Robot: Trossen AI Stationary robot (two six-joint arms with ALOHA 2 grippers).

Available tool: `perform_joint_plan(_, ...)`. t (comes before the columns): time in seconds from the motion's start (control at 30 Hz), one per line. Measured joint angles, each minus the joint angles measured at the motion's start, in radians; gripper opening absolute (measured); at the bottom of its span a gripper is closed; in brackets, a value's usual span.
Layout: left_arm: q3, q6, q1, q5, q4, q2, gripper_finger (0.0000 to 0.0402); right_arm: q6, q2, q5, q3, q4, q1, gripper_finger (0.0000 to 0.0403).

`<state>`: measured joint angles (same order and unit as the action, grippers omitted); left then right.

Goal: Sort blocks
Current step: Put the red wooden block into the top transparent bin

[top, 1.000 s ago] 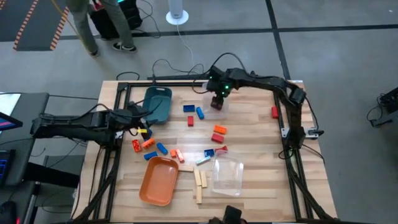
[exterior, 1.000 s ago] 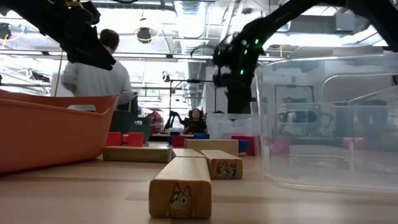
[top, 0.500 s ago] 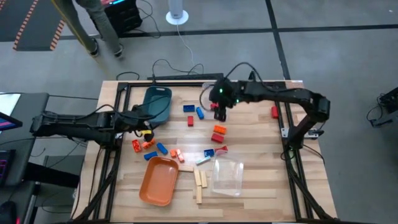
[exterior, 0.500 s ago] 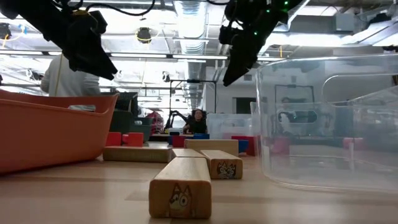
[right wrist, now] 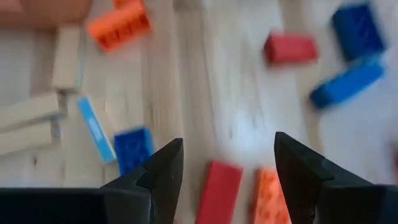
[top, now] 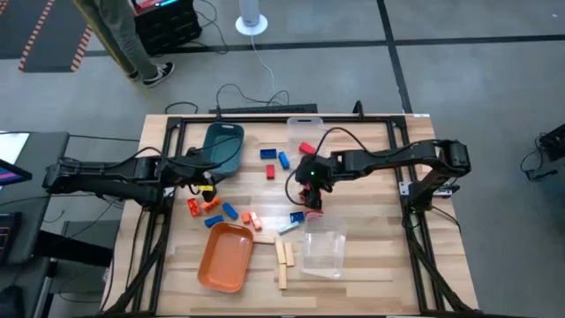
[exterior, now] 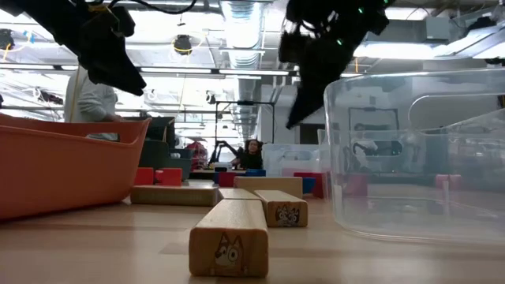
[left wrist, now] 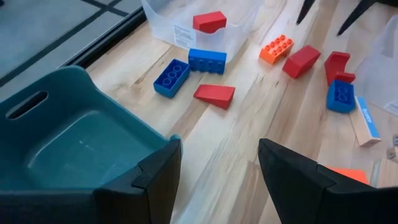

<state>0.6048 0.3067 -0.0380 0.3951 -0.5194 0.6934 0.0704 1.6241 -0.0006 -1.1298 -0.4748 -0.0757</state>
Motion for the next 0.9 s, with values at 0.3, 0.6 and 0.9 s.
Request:
perform_joint_plan(0.3,0.000,-0.037,0.000,0.001,0.024,-0.002,0.0210,0.111,0.001,0.001,0.097,0.048,0.010,0.0226)
perform_joint_plan(0.6,0.000,-0.093,0.000,0.001,0.024,-0.002,0.0210,0.259,0.001,0.005,0.028,-0.096,0.026,0.0226)
perform_joint_plan(0.9,0.002,-0.145,0.000,-0.052,0.044,0.000,0.0210,0.220,0.197,0.024,-0.215,-0.354,0.030,0.0226)
